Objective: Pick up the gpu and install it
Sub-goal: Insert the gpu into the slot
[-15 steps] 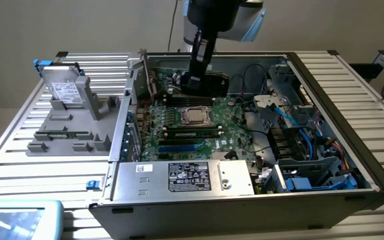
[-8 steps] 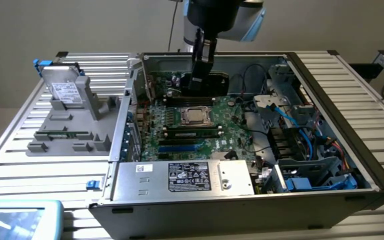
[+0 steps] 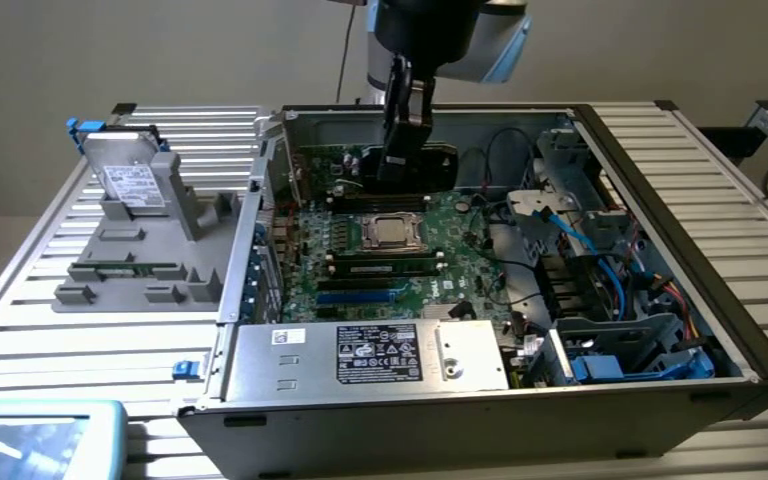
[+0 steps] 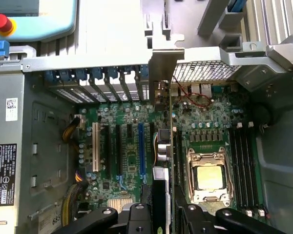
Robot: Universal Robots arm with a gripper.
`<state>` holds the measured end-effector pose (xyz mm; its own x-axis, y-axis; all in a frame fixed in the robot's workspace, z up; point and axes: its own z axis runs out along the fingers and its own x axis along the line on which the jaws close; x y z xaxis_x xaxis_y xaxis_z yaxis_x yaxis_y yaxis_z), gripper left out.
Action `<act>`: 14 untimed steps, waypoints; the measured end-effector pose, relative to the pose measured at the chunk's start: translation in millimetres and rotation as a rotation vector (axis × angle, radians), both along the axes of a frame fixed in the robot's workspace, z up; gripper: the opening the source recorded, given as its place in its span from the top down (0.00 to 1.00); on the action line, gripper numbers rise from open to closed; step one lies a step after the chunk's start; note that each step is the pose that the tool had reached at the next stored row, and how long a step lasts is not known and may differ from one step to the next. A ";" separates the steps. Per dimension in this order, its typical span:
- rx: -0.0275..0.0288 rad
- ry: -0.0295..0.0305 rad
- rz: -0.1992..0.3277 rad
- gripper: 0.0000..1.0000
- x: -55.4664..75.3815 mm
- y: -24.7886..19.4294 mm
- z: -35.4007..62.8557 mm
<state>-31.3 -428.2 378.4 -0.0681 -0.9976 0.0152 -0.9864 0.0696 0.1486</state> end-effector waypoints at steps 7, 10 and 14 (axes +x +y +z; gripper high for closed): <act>-0.0599 0.0070 0.000 0.72 0.0 1.2 -0.8; -0.0600 0.0081 0.000 0.72 0.0 1.2 -3.6; -0.0600 0.0102 0.000 0.72 0.0 1.2 -10.8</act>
<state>-31.3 -427.0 367.6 -0.0675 -0.9949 0.0756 -0.9849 0.0785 0.1543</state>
